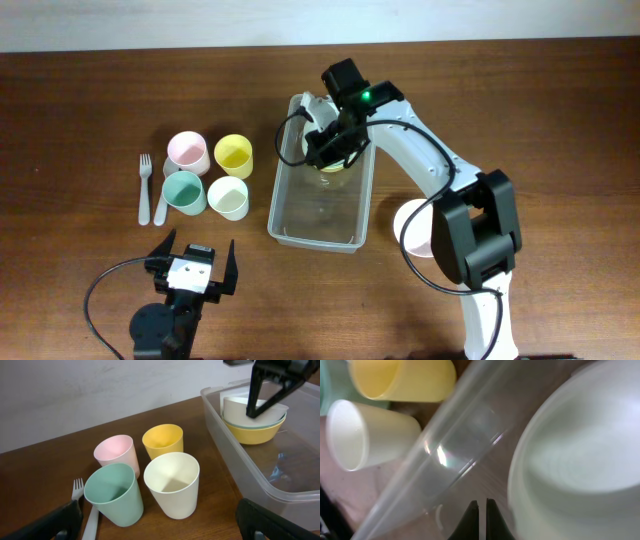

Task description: Pack container

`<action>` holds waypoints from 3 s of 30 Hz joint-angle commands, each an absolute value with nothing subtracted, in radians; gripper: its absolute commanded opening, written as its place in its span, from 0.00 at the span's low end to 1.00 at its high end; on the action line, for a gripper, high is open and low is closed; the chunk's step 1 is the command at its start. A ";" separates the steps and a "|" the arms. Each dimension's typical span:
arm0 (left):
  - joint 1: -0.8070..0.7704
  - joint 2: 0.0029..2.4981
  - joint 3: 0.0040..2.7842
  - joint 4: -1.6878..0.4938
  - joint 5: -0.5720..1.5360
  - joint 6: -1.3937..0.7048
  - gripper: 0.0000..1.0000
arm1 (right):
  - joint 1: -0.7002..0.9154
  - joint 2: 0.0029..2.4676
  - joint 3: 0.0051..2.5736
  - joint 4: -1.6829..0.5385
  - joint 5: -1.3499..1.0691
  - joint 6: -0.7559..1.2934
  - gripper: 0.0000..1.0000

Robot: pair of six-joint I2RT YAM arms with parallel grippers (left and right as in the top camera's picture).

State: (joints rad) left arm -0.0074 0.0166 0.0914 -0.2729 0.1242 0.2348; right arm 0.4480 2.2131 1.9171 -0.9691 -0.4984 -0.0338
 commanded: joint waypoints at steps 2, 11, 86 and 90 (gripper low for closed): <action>-0.012 0.011 0.086 -0.273 0.135 0.222 1.00 | 0.445 2.125 1.981 -0.974 -0.518 -0.044 0.04; -0.012 0.011 0.086 -0.273 0.135 0.222 1.00 | 0.443 2.199 1.974 -0.965 -0.458 -0.045 0.04; -0.012 0.011 0.086 -0.273 0.135 0.222 1.00 | -0.007 1.726 0.975 -0.944 -0.233 0.264 0.18; -0.012 0.011 0.086 -0.273 0.135 0.222 1.00 | -0.008 1.724 0.977 -0.871 -0.270 0.264 0.04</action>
State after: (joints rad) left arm -0.0074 0.0166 0.0914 -0.2726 0.1242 0.2348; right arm -0.0040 1.7271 0.9768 -0.8951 -0.2348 0.2619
